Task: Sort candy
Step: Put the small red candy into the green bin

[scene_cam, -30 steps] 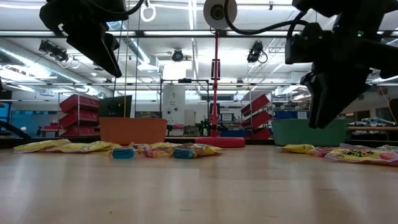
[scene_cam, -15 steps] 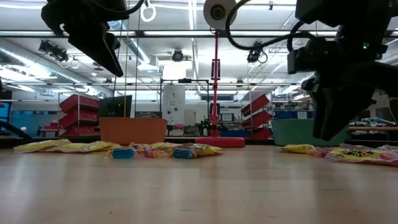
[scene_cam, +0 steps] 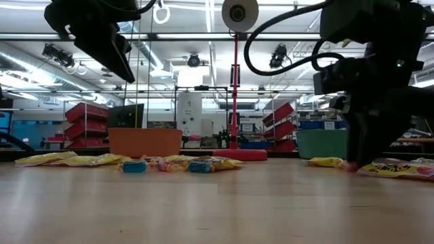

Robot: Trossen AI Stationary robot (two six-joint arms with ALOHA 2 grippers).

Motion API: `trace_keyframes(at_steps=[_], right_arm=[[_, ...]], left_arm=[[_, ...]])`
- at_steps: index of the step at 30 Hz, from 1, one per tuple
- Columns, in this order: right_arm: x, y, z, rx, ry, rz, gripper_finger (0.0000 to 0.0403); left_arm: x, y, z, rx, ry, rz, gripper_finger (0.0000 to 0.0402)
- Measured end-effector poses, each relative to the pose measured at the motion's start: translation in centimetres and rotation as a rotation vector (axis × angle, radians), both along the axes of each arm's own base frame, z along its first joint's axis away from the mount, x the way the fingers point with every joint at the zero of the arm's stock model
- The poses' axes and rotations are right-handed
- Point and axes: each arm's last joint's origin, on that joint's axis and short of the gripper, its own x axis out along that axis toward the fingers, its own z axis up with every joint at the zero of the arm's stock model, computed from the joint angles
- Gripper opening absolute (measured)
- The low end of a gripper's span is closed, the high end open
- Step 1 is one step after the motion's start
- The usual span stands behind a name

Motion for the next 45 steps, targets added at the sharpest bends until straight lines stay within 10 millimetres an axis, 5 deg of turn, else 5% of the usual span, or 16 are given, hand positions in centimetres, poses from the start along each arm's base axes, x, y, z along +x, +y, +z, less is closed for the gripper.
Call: trace_keyframes(at_steps=[11, 20, 32, 45], right_arm=[[0.0, 0.0, -0.3, -0.006, 0.019, -0.001, 0.002], [0.1, -0.3, 0.0, -0.016, 0.011, -0.025, 0.0021], [2.1, -2.0, 4.7, -0.125, 0.033, -0.134, 0.0013], [3.4, -6.6, 10.2, -0.241, -0.001, -0.27, 0.0012]], left_arm=[[0.1, 0.0, 0.1, -0.002, -0.015, -0.001, 0.0168], [0.2, 0.0, 0.2, -0.003, -0.025, -0.003, 0.0168], [0.2, 0.0, 0.2, -0.003, -0.027, -0.003, 0.0168], [0.2, 0.0, 0.2, -0.001, -0.027, -0.006, 0.0168]])
